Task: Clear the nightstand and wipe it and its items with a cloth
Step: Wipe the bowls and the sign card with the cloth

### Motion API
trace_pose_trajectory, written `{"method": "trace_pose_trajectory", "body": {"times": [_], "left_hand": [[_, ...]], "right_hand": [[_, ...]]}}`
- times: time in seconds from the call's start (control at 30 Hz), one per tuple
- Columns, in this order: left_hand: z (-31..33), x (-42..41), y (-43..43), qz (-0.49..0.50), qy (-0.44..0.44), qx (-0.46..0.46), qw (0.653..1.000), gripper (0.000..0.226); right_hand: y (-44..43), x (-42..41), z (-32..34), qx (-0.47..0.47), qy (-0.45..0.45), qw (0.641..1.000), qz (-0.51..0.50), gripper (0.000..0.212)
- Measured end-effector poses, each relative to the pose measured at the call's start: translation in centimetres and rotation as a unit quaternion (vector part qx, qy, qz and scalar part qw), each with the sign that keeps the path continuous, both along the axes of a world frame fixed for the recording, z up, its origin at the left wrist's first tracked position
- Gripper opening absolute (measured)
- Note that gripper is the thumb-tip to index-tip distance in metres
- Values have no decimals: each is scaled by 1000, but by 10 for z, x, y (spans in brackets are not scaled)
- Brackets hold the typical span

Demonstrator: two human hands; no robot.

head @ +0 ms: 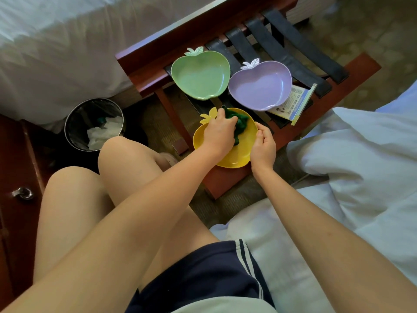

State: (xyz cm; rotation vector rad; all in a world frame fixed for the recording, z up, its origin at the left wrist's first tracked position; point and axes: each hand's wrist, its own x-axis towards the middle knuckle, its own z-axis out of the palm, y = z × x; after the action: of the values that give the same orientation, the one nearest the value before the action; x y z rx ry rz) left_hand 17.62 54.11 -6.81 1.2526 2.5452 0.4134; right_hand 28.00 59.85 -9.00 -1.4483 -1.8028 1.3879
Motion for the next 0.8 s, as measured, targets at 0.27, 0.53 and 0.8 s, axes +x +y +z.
{"method": "trace_pose_trajectory", "body": {"times": [0.27, 0.53, 0.8], "left_hand": [[11, -1, -47, -65, -17, -28, 997, 35], [17, 5, -46, -226, -56, -24, 972, 40], [8, 12, -11, -82, 30, -28, 996, 43]], "right_hand": [[-2, -1, 0, 2, -2, 1000, 1, 34], [2, 2, 5, 0, -1, 999, 37, 34], [4, 4, 2, -16, 23, 999, 43, 34]]}}
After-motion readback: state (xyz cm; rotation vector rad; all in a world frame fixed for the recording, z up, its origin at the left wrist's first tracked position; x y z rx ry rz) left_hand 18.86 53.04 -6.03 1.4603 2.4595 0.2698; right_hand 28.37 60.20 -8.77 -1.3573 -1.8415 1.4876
